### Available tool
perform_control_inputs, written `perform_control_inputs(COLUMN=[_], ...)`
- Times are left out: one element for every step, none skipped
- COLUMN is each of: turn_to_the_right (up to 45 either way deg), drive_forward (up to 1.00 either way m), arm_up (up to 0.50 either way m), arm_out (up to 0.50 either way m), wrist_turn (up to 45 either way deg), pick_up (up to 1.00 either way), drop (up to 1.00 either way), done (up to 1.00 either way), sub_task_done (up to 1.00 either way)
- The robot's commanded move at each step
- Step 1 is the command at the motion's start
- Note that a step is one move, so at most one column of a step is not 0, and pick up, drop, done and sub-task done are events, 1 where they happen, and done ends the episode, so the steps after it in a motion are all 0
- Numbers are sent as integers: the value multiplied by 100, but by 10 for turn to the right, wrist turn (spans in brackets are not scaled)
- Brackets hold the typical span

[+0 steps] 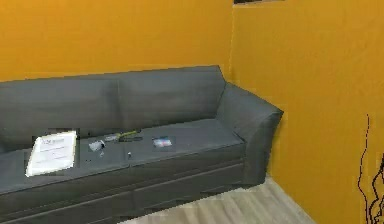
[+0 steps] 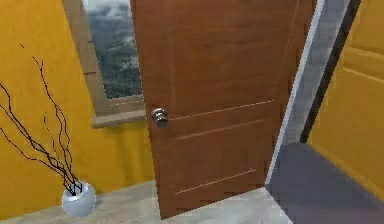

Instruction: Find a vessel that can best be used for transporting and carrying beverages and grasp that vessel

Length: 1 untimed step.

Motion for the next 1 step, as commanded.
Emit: perform_control_inputs(turn_to_the_right=[-450], drive_forward=[0], arm_up=[0], arm_out=[0], wrist_turn=[0], pick_up=[0], drop=[0], done=[0], sub_task_done=[0])
